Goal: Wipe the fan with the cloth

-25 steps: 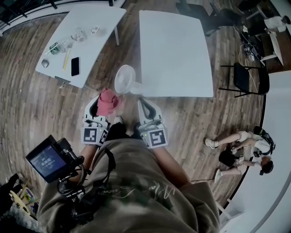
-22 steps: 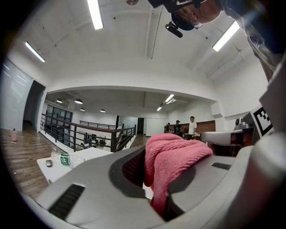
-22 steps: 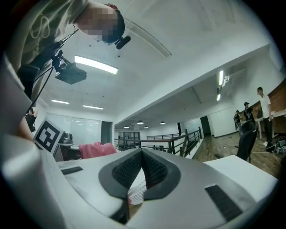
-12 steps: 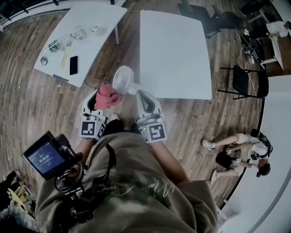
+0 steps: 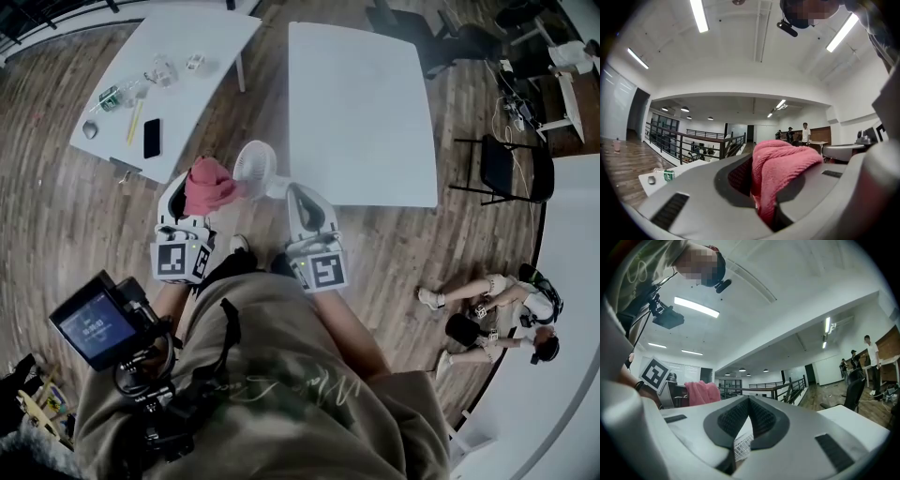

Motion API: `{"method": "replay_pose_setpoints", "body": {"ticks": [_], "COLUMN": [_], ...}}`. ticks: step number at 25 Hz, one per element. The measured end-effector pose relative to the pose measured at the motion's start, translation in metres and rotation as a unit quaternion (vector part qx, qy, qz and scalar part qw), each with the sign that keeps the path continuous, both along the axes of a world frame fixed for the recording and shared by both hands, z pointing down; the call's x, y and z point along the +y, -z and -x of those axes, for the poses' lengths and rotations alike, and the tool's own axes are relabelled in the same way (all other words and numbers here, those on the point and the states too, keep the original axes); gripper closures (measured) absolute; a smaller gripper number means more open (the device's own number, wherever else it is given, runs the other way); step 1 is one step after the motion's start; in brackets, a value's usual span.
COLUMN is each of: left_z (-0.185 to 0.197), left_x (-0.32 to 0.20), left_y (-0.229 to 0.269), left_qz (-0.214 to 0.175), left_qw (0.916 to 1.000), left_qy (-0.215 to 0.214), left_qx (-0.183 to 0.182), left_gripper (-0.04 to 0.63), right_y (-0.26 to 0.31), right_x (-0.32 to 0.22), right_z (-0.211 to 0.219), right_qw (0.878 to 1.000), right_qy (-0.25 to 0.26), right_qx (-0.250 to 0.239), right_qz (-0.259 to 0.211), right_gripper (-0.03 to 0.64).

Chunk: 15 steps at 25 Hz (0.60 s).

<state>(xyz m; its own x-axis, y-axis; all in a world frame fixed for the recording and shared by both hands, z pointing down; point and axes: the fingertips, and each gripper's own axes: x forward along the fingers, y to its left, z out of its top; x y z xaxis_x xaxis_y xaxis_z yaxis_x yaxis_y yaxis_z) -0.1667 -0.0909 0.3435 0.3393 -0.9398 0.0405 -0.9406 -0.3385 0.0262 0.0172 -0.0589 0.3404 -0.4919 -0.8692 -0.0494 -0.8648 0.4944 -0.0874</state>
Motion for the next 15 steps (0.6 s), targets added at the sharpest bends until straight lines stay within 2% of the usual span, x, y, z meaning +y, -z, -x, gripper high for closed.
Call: {"method": "replay_pose_setpoints", "body": {"ticks": [6, 10, 15], "left_z": [-0.014, -0.039, -0.065], "left_x": [-0.006, -0.012, -0.016], "left_y": [-0.009, -0.007, -0.018], "left_qz": [0.012, 0.001, 0.01], "left_qw": [0.9998, 0.999, 0.9976], "left_qy": [-0.009, -0.037, -0.066], "left_qx": [-0.016, -0.023, -0.016], "left_gripper": [0.535, 0.535, 0.535], "right_y": [0.006, 0.009, 0.014], "right_x": [-0.001, -0.004, -0.005], "right_z": [0.004, 0.001, -0.006], "right_qw": [1.0, 1.0, 1.0], "right_qy": [0.007, 0.002, -0.006], "right_qx": [-0.001, 0.002, 0.005], "right_qz": [-0.01, -0.01, -0.008], "right_gripper": [0.604, 0.604, 0.604]}}
